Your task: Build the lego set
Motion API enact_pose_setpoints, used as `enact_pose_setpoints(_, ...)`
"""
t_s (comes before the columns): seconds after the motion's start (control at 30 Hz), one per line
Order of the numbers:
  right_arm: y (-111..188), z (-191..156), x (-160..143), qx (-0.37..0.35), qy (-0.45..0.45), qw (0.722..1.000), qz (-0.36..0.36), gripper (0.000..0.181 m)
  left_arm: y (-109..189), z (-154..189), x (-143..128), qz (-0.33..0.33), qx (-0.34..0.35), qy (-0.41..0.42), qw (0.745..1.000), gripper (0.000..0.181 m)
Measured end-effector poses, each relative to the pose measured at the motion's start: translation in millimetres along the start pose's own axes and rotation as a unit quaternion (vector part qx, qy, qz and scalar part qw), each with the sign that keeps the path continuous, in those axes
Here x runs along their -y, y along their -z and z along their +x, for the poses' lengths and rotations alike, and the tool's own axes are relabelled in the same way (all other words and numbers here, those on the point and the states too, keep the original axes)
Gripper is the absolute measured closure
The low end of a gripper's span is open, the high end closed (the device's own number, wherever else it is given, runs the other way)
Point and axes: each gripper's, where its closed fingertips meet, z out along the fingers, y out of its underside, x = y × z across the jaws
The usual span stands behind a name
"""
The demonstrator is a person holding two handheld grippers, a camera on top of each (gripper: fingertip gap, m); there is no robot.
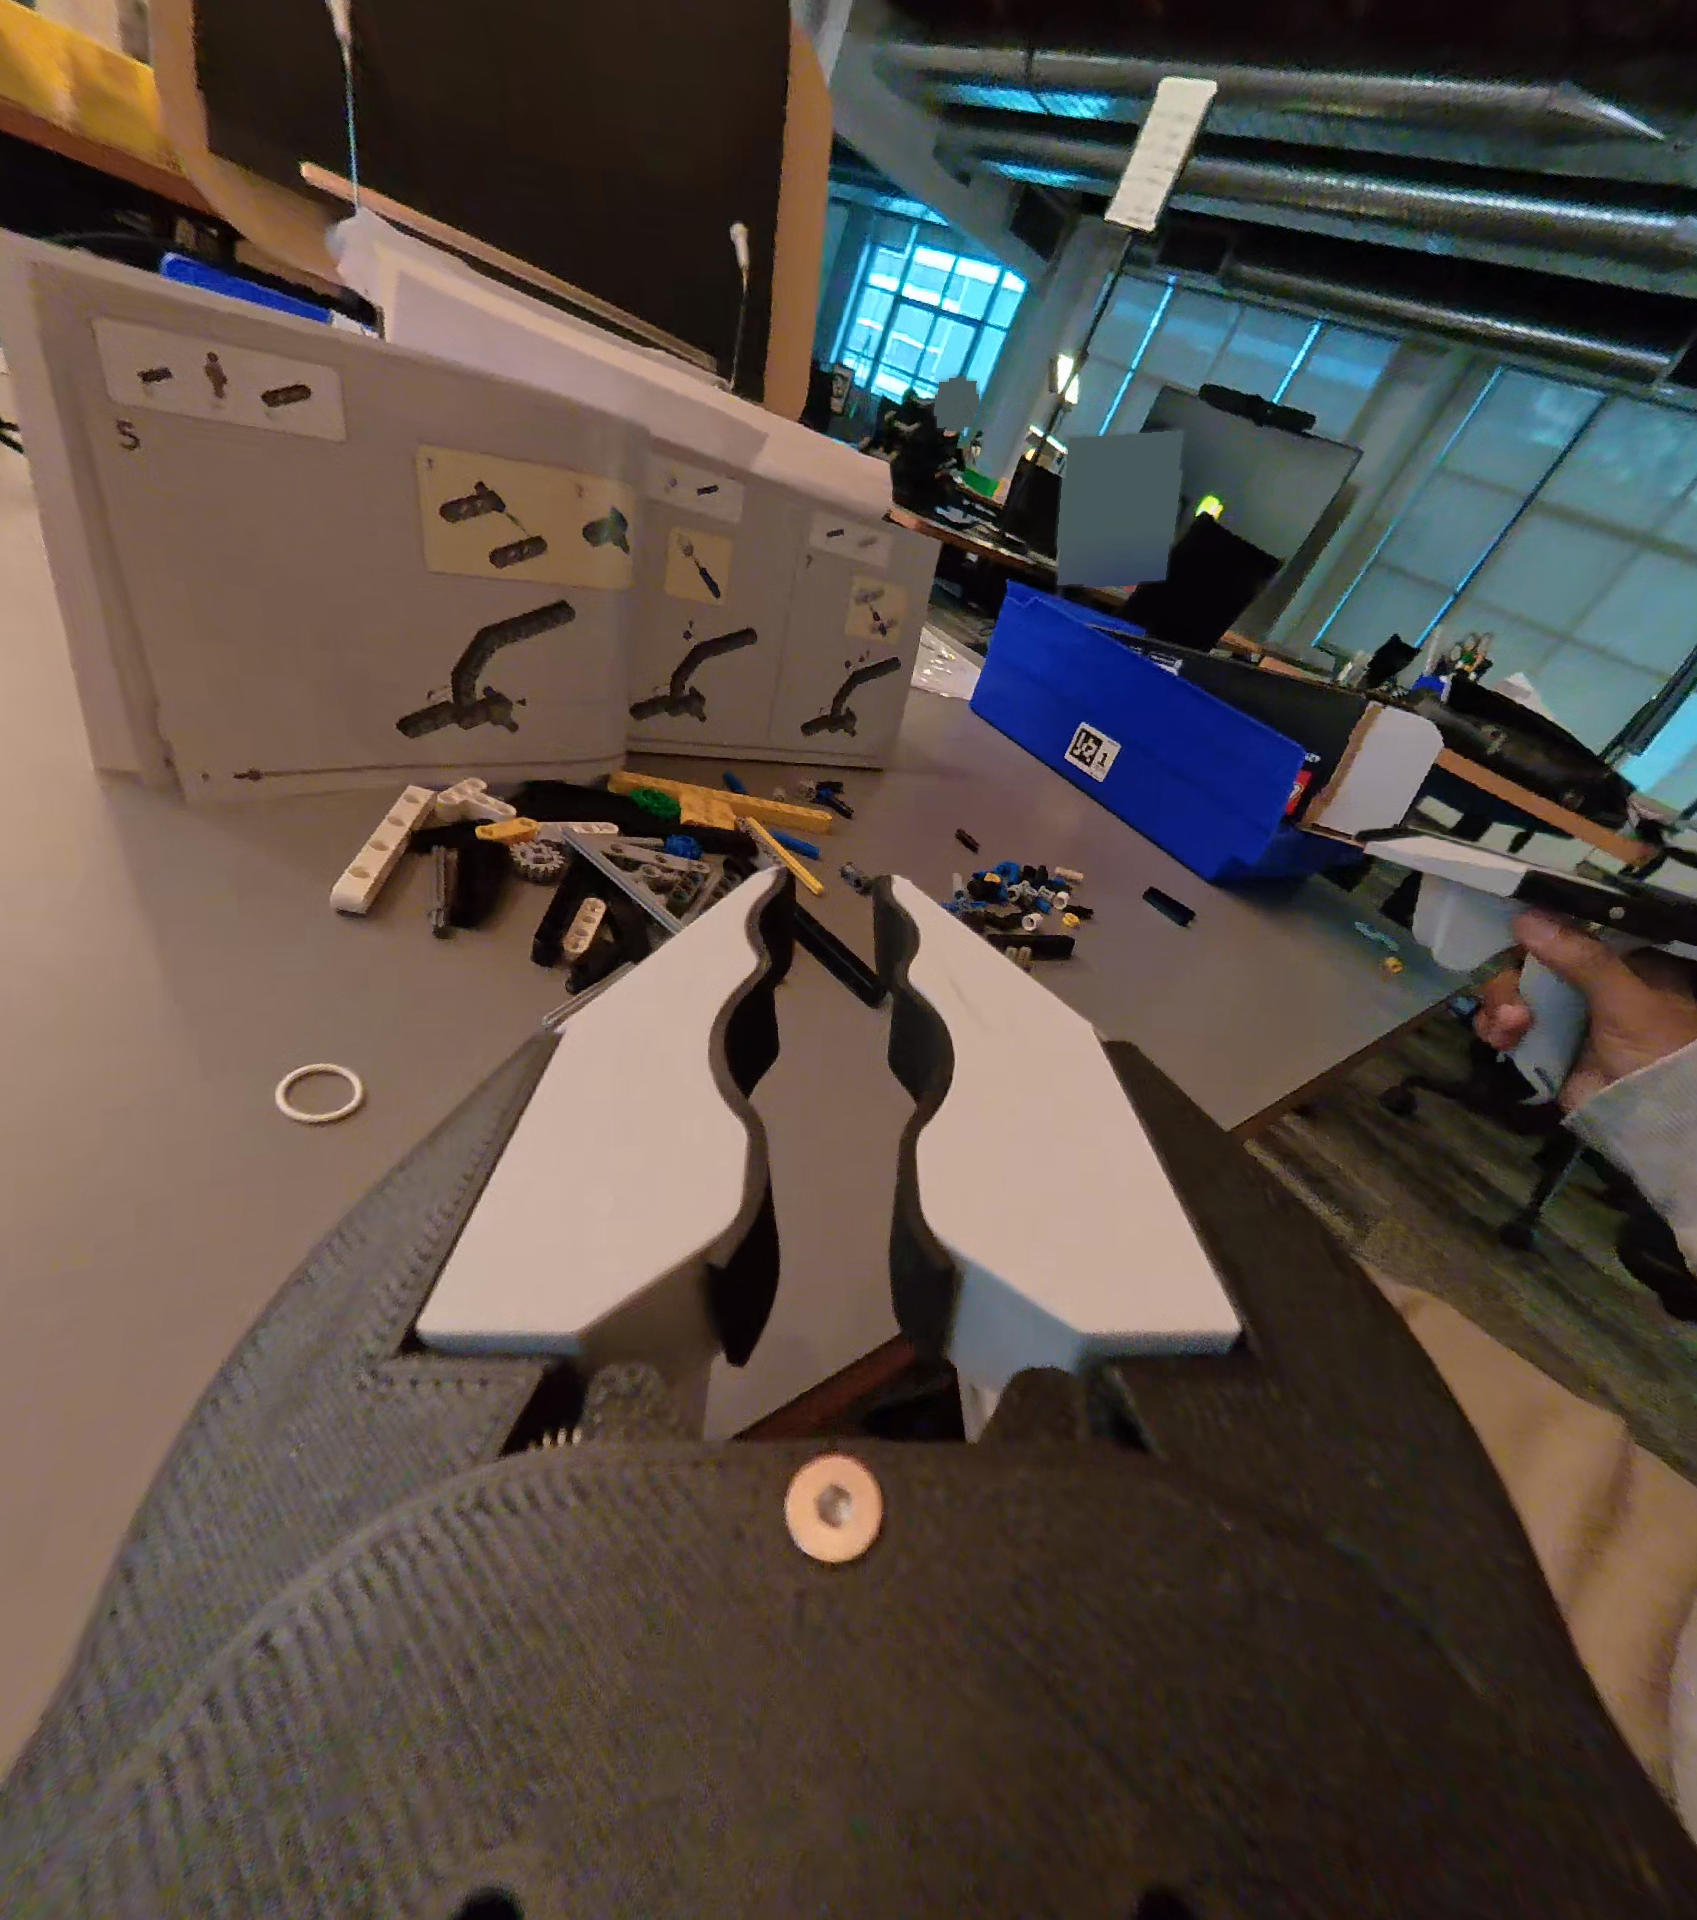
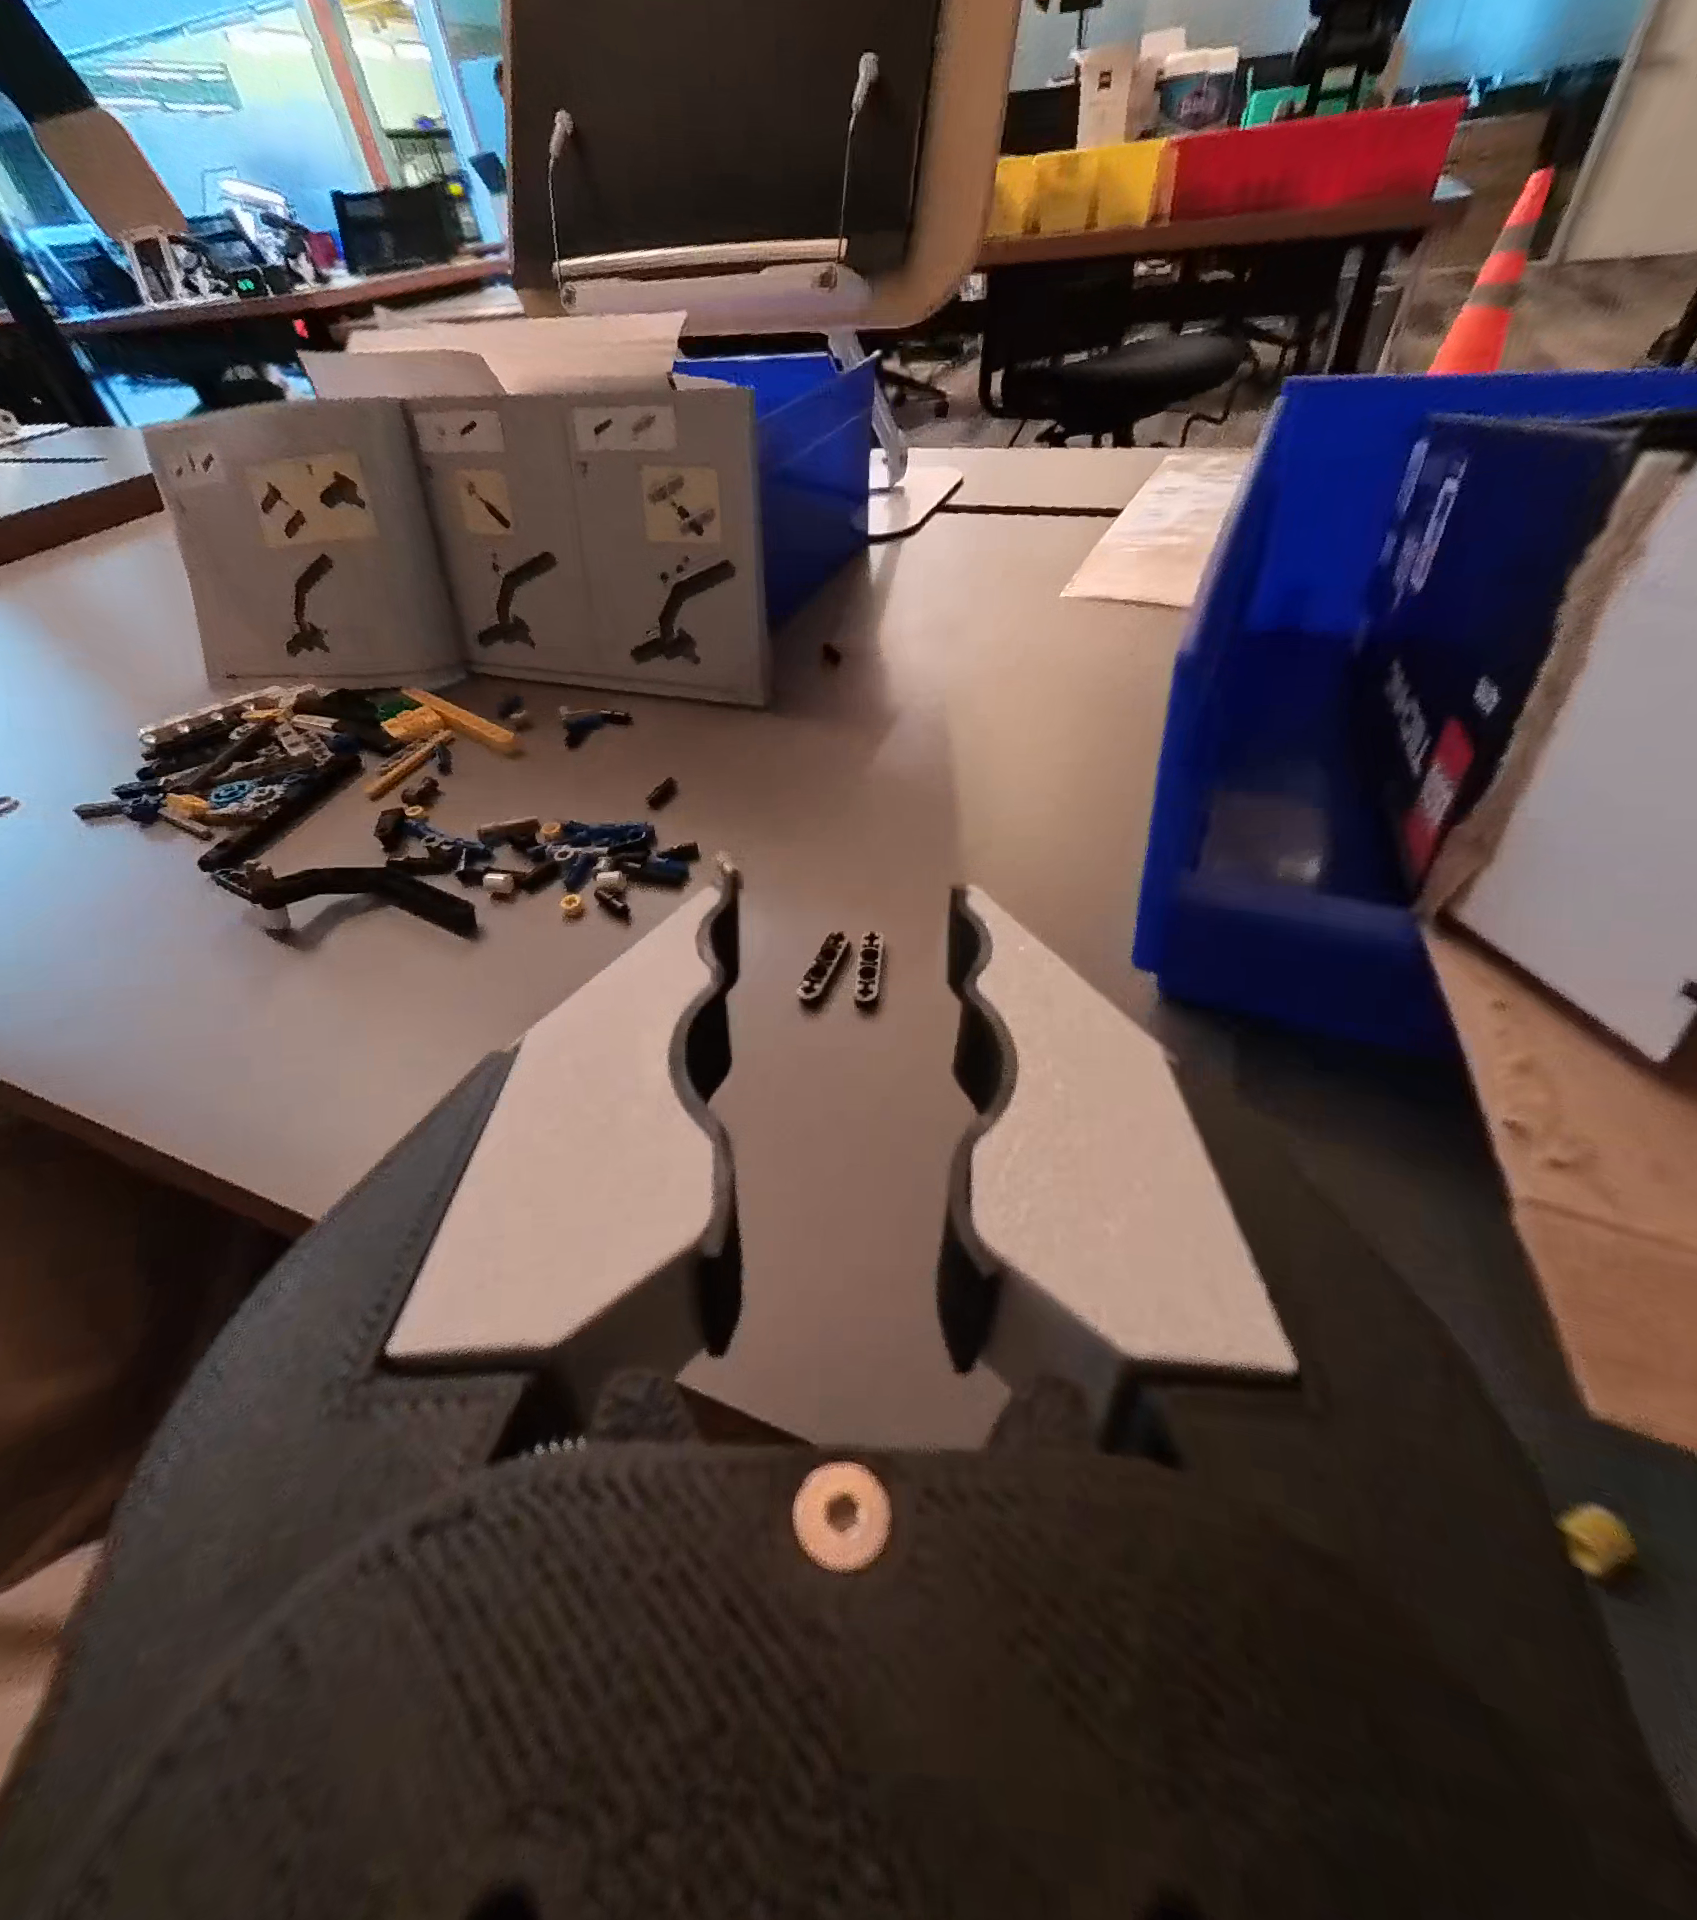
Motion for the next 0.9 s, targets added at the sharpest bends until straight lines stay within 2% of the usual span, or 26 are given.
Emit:
enact_pose_setpoints(0.13, -18.2, -19.0, 3.1, 0.025, -0.01, 1.0, 0.008, 0.143, -3.2, -4.7, 2.3, 0.013, 0.011, -0.023, 1.0, 0.168)
enact_pose_setpoints(0.23, -50.5, -39.4, 3.3, 0.047, 0.04, 0.998, -0.027, 0.144, -7.9, -8.3, 6.9, 0.026, 0.02, -0.007, 0.999, 0.166)
enact_pose_setpoints(0.3, -79.4, -40.3, 6.7, 0.031, 0.091, 0.994, -0.058, 0.147, -16.6, -4.2, 11.9, 0.032, 0.024, 0.005, 0.999, 0.165)
enact_pose_setpoints(0.37, -110.9, -37.9, 18.5, 0.023, 0.121, 0.99, -0.074, 0.148, -33.4, 6.5, 17.6, 0.038, 0.017, 0.013, 0.999, 0.165)
enact_pose_setpoints(0.47, -164.8, -26.5, 34.7, 0.024, 0.098, 0.99, -0.094, 0.15, -70.1, 28.7, 25.7, 0.03, -0.024, 0.033, 0.999, 0.165)
enact_pose_setpoints(0.6, -231.7, -2.3, 18.9, 0.043, 0.054, 0.983, -0.173, 0.155, -115.0, 39.3, 45.1, 0.031, -0.057, 0.043, 0.997, 0.163)
enact_pose_setpoints(0.73, -271.1, -0.6, -0.5, 0.086, 0.044, 0.971, -0.22, 0.157, -154.0, 23.3, 57.5, 0.013, -0.052, 0.045, 0.998, 0.164)
enact_pose_setpoints(0.9, -301.2, -0.4, -21.1, 0.101, 0.087, 0.955, -0.267, 0.156, -191.4, 11.5, 61.0, -0.018, -0.083, 0.053, 0.995, 0.163)
